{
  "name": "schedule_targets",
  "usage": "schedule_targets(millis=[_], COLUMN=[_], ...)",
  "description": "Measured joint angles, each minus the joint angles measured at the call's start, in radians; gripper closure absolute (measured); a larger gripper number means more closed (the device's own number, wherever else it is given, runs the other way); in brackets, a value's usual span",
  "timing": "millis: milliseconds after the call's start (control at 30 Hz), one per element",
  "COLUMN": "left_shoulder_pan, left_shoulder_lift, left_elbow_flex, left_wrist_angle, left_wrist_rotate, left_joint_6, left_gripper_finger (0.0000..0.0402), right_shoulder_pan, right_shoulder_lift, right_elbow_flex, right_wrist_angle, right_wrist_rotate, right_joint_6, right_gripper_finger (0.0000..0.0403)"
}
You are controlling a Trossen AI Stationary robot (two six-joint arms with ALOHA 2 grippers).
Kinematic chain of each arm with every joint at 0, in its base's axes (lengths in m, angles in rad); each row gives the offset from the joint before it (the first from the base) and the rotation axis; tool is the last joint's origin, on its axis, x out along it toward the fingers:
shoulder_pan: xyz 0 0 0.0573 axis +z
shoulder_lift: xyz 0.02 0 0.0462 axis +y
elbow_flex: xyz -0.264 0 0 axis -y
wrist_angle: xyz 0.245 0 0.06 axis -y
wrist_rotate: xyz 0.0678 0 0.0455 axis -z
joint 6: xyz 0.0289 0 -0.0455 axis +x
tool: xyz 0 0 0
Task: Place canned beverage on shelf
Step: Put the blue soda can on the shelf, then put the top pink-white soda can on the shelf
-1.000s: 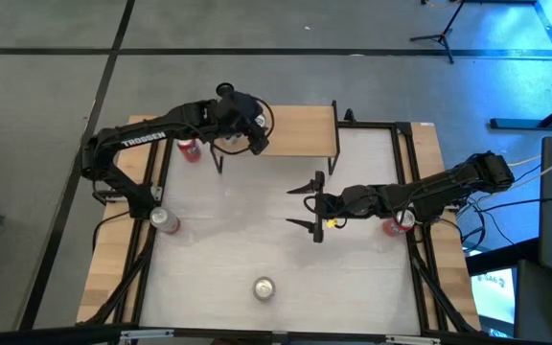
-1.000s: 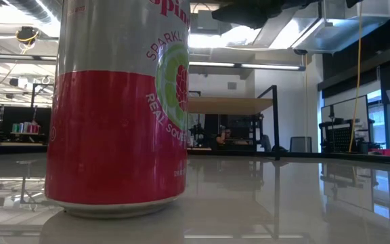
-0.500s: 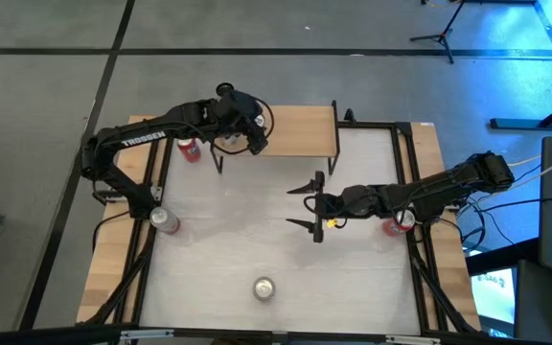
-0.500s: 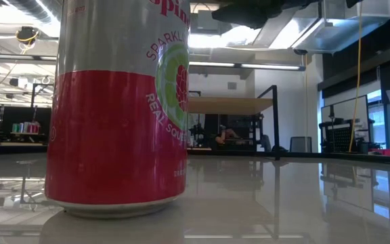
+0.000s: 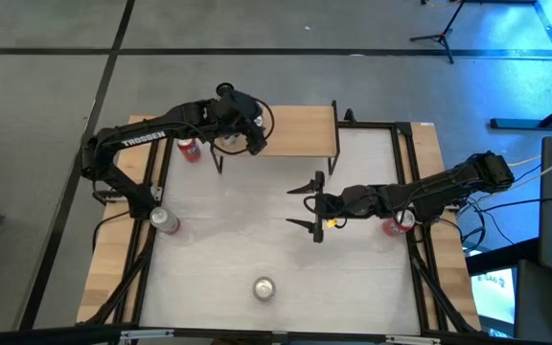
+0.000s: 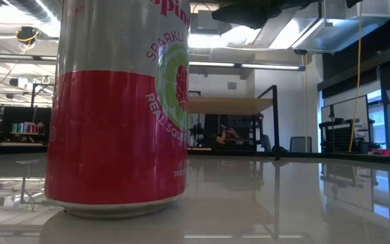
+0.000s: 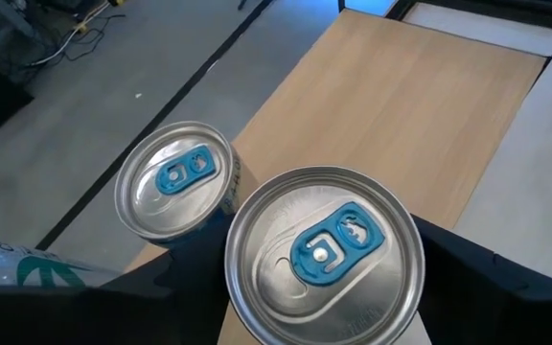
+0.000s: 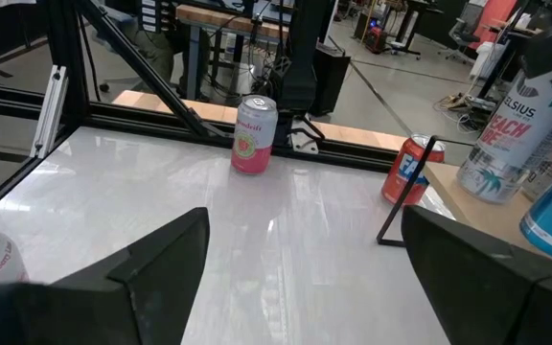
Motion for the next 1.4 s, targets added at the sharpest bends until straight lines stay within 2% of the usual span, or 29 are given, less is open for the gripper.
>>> schedule_targets(millis=[333,633,867,1100,1300,1400], left_shoulder_pan=[0.000,-0.007,-0.094,-0.253,-0.369,-0.423], left_shoulder_lift=[0.000,-0.006,-0.059,-0.128,-0.159,-0.159], left_elbow_flex=[0.000,0.001,0.117,0.164,0.164,0.159], left_wrist_angle=[-0.007,-0.006,-0.082,-0.284,-0.581,-0.673], left_wrist_rotate=[-0.024,-0.022,-0.025,-0.027,-0.153,-0.227], left_joint_6=[-0.001,-0.001,0.018,-0.033,-0.230,-0.328], left_gripper_finger=[0.0110,0.0106,0.0106,0.0106,0.0106,0.0106], right_shoulder_pan=[0.000,0.000,0.000,0.000,0.000,0.000], right_shoulder_lift=[0.001,0.001,0.001,0.001,0.001,0.001], right_elbow_flex=[0.000,0.000,0.000,0.000,0.000,0.000], right_wrist_angle=[0.000,0.000,0.010,0.010,0.010,0.009], right_wrist_rotate=[0.000,0.000,-0.011,-0.011,-0.011,-0.011], right_joint_6=[0.000,0.001,0.037,0.036,0.059,0.059], right_gripper_finger=[0.0061,0.0061,0.0061,0.0061,0.0061,0.0061])
